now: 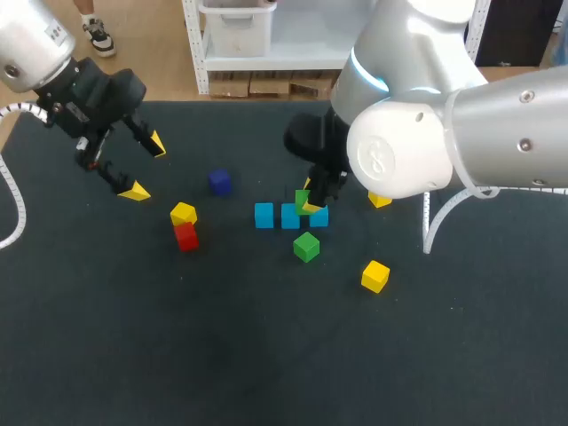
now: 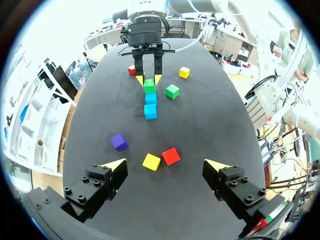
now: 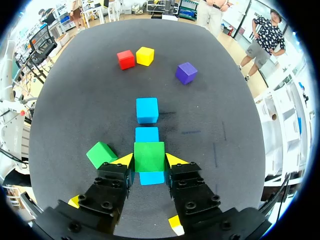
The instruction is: Place the blue cubes, place green cubes on the blue cubes, place the yellow cubes on the green cubes, then place the red cubes on the yellow cubes, and place purple cube on the red cubes.
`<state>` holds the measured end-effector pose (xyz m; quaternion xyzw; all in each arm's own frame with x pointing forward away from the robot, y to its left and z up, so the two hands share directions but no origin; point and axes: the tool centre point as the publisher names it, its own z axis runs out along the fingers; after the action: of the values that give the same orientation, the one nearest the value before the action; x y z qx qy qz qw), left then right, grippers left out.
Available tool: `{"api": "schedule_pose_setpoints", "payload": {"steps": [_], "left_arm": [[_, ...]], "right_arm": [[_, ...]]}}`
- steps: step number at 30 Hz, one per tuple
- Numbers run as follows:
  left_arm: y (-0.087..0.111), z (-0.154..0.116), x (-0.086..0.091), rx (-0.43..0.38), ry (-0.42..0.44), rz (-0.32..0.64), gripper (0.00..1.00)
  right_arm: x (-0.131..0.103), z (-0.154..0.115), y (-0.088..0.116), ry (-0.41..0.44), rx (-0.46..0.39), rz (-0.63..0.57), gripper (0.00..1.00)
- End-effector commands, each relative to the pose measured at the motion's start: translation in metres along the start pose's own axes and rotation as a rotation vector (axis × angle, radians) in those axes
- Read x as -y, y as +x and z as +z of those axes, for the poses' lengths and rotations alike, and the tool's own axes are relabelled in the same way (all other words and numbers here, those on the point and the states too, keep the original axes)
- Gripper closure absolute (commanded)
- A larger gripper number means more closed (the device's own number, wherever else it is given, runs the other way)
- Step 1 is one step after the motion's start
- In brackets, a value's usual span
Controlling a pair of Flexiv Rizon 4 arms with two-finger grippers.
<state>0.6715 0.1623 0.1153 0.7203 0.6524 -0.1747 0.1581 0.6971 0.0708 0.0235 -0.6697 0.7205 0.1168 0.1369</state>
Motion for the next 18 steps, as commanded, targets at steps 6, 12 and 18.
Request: {"api": "schedule_pose_setpoints", "payload": {"steps": [6,12,18], "left_arm": [[0.0011,0.0004,-0.0012,0.002,0.002,0.003,0.0],[0.0011,0.0004,-0.0012,0.002,0.002,0.003,0.0],[0.0011,0.0004,-0.0012,0.002,0.002,0.003,0.0]], "right_arm": [[0.0025,0.0015,-0.0009,-0.01,-0.001,-0.001,1.0],[0.0034,0.0021,0.0,-0.012,-0.003,0.002,0.95],[0.0036,0.0024,0.0001,-0.015,-0.003,0.002,0.85]]}}
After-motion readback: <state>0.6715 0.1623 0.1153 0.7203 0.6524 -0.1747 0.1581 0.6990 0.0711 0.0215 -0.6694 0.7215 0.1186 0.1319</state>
